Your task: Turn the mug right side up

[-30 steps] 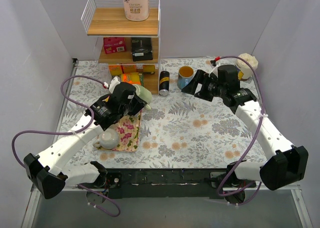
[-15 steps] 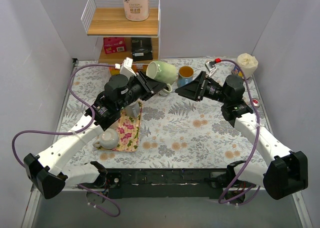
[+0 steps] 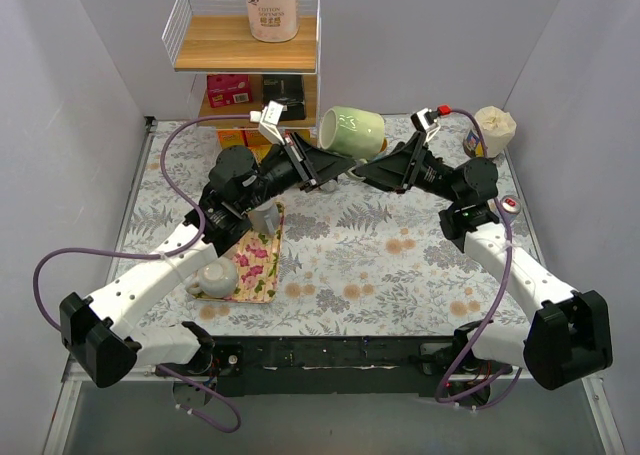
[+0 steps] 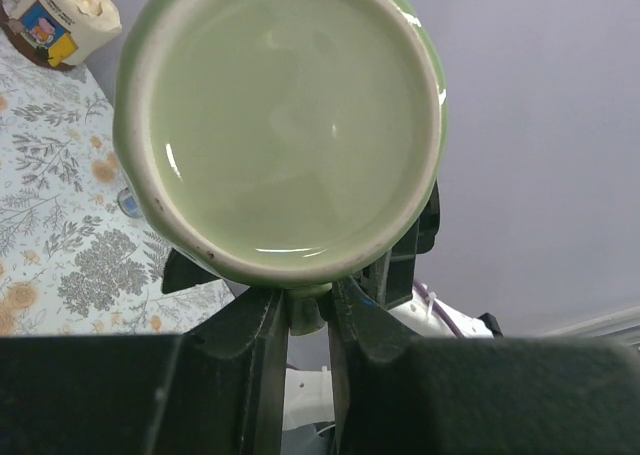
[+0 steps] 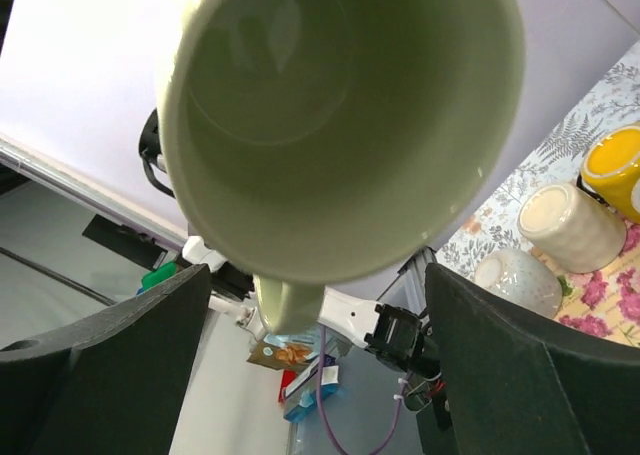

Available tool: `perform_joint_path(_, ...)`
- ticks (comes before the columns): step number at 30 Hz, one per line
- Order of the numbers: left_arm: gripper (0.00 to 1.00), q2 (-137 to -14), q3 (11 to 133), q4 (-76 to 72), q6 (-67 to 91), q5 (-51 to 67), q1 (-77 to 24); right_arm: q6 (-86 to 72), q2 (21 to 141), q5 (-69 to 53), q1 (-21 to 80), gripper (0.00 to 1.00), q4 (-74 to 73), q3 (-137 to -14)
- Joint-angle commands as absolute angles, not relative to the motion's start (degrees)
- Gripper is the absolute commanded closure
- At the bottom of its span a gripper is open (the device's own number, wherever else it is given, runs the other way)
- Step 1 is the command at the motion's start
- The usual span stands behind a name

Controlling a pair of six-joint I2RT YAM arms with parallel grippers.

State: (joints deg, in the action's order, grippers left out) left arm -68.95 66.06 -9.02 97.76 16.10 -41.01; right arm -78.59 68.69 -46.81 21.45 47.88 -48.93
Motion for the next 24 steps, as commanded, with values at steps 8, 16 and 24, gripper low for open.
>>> perform_joint_path(8,1.00,-69.43,66.09,-18.46,95.28,19.69,-41.22,-86.66,71.19,-46.85,22.24,0.54,59.94,-49.75)
perform_joint_path(16,1.00,-69.78,66.01,-17.32,94.48,19.07,-41.22,-86.49,71.89,-47.20,22.15,0.99,58.54,-50.45)
perform_joint_path(24,0.33,-69.00,65.66,-9.51,91.50,13.72,-41.22,-76.49,69.35,-45.53,22.24,0.99,45.55,-53.08)
